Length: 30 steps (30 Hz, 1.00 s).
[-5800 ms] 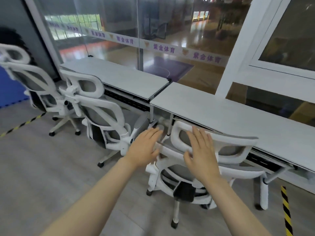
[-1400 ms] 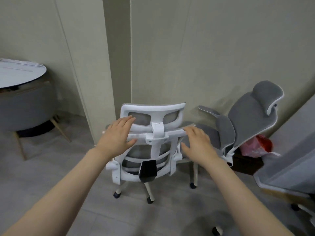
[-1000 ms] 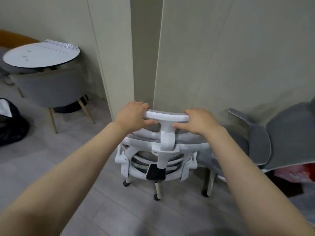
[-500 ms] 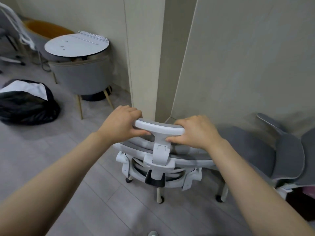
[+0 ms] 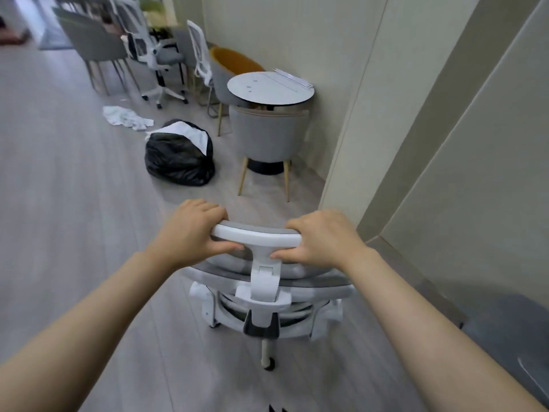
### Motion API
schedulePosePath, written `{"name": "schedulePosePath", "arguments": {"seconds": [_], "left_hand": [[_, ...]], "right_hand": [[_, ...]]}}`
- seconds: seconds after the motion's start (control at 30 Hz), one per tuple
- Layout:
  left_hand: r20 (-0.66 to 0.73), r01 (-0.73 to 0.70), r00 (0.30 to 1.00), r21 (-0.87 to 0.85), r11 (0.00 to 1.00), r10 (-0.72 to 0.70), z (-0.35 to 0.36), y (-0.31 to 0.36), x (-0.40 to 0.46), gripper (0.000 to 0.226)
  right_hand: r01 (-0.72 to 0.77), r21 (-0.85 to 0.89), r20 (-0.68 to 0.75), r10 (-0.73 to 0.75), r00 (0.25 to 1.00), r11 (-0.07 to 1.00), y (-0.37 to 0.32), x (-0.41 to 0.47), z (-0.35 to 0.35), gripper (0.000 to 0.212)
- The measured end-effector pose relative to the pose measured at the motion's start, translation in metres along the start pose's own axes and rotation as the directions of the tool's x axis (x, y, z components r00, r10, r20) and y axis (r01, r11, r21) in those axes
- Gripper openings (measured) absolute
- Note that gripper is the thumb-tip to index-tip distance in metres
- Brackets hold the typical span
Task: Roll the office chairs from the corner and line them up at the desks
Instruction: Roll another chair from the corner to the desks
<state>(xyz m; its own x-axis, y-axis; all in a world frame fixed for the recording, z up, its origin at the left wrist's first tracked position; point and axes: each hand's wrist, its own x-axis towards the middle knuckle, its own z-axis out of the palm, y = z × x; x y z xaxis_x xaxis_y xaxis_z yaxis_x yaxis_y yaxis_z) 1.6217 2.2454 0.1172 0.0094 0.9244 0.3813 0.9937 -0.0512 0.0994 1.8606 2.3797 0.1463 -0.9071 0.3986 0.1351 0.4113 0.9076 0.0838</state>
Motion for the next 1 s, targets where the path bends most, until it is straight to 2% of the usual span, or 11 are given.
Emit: {"name": "schedulePosePath", "arguments": {"seconds": [0.2, 0.33, 0.47, 0.63, 0.77, 0.9, 1.0], "left_hand": [[-0.048, 0.263, 0.964, 0.087, 0.961, -0.260, -0.059, -0.071, -0.121, 0.051], [-0.102, 0.478, 0.878, 0.118, 0.870, -0.468, -0.096, -0.113, -0.207, 0.049], [-0.178, 0.629, 0.775, 0.124, 0.767, -0.607, -0.135, -0.149, -0.292, 0.050], [-0.244, 0.791, 0.612, 0.162, 0.590, -0.753, -0.182, -0.174, -0.391, 0.046], [-0.305, 0.893, 0.449, 0.186, 0.410, -0.840, -0.213, -0.185, -0.452, 0.047], [-0.366, 0.952, 0.289, 0.205, 0.226, -0.885, -0.234, -0.198, -0.502, 0.053], [-0.403, 0.971, 0.204, 0.202, 0.131, -0.892, -0.243, -0.208, -0.524, 0.055]], "right_hand": [[0.251, 0.016, -0.051, -0.250, 0.967, 0.968, -0.112, 0.091, 0.006, 0.064], [0.396, 0.073, -0.097, -0.389, 0.916, 0.915, -0.203, 0.147, 0.011, 0.060], [0.521, 0.135, -0.160, -0.500, 0.851, 0.843, -0.303, 0.196, 0.016, 0.061], [0.676, 0.187, -0.224, -0.640, 0.735, 0.712, -0.427, 0.246, 0.015, 0.069], [0.779, 0.222, -0.256, -0.736, 0.627, 0.586, -0.517, 0.278, 0.012, 0.074], [0.872, 0.218, -0.280, -0.828, 0.487, 0.439, -0.594, 0.307, 0.009, 0.064], [0.916, 0.205, -0.287, -0.874, 0.392, 0.344, -0.641, 0.332, 0.007, 0.061]]}}
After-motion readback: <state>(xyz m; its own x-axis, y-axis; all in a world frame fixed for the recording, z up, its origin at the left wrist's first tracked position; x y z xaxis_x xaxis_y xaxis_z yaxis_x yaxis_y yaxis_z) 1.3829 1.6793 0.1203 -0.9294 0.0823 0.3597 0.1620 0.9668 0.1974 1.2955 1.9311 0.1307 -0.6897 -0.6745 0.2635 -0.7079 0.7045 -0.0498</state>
